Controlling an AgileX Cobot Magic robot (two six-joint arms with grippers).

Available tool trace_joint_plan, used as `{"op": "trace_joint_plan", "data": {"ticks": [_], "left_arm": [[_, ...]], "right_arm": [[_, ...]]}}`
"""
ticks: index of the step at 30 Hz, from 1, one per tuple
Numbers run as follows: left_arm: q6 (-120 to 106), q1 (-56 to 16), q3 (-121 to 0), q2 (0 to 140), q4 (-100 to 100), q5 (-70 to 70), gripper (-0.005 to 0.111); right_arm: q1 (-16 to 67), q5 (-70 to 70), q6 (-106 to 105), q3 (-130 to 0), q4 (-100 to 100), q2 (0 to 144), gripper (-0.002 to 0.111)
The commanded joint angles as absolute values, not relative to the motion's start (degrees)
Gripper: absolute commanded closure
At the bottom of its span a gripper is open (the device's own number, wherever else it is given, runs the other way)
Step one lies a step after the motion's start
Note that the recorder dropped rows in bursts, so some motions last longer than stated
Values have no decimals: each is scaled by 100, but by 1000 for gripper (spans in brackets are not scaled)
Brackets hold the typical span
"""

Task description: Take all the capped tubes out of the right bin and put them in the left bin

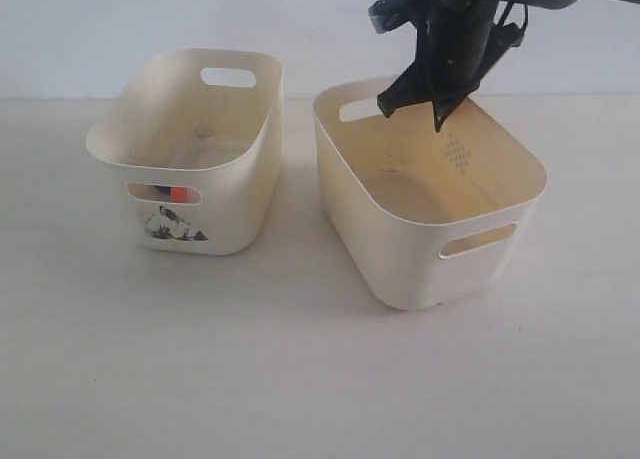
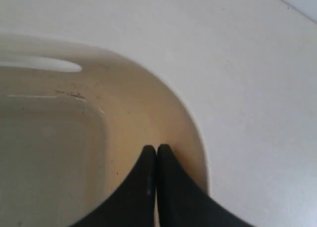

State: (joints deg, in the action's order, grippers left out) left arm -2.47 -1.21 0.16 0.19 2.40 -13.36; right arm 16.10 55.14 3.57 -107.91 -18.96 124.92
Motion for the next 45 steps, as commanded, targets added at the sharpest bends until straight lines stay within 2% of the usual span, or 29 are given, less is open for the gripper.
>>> {"op": "trace_joint_plan", "data": {"ticks": [1,7,15,20,23,26,28,31,33,41,43,45], "left_arm": [[-199,-114,0,0,230,-1327,102],[-199,-114,0,0,230,-1327,102],[-199,-114,0,0,230,-1327,102],[-199,-114,0,0,230,-1327,102],[-199,-114,0,0,230,-1327,102],[-199,-114,0,0,230,-1327,102],[-199,-114,0,0,230,-1327,102],[-199,-114,0,0,230,-1327,102],[-199,-114,0,0,230,-1327,102],[-199,-114,0,0,230,-1327,102],[-199,-114,0,0,230,-1327,102],[-199,-114,0,0,230,-1327,102]], "right_arm": [[1433,5828,396,-10810,-2010,12456,108],[1443,5846,396,-10810,-1819,12289,108],[1562,6349,50,-10810,-538,11550,108],[1562,6772,-984,-10810,962,11629,108],[1562,6786,-1112,-10798,1068,11749,108],[1562,6823,-1102,-10798,1068,11885,95],[1562,6838,-1102,-10798,1068,11966,76],[1562,6854,-997,-10798,1068,12121,39],[1562,6854,-905,-10798,1068,12183,30],[1500,6702,-716,-10798,1121,12486,30],[1436,6726,-716,-10798,1246,12607,35],[1358,6758,-716,-10798,1369,12698,44]]}}
